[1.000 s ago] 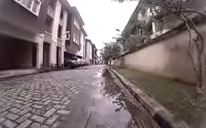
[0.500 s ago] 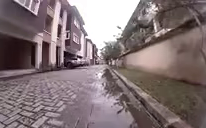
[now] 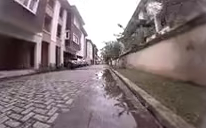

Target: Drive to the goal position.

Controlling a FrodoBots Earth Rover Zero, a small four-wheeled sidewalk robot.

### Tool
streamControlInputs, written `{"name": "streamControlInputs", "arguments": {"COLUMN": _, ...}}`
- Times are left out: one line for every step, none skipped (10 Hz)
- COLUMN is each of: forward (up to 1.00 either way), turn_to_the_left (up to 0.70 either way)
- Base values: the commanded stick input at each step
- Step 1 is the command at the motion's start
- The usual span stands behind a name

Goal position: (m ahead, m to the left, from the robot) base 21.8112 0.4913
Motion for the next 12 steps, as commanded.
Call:
{"name": "streamControlInputs", "arguments": {"forward": 0.5, "turn_to_the_left": 0.0}}
{"name": "streamControlInputs", "arguments": {"forward": 0.5, "turn_to_the_left": 0.0}}
{"name": "streamControlInputs", "arguments": {"forward": 0.5, "turn_to_the_left": 0.0}}
{"name": "streamControlInputs", "arguments": {"forward": 0.5, "turn_to_the_left": 0.0}}
{"name": "streamControlInputs", "arguments": {"forward": 0.5, "turn_to_the_left": 0.0}}
{"name": "streamControlInputs", "arguments": {"forward": 0.5, "turn_to_the_left": 0.0}}
{"name": "streamControlInputs", "arguments": {"forward": 0.5, "turn_to_the_left": 0.0}}
{"name": "streamControlInputs", "arguments": {"forward": 0.5, "turn_to_the_left": 0.0}}
{"name": "streamControlInputs", "arguments": {"forward": 0.5, "turn_to_the_left": 0.0}}
{"name": "streamControlInputs", "arguments": {"forward": 0.5, "turn_to_the_left": 0.0}}
{"name": "streamControlInputs", "arguments": {"forward": 0.5, "turn_to_the_left": 0.0}}
{"name": "streamControlInputs", "arguments": {"forward": 0.5, "turn_to_the_left": 0.0}}
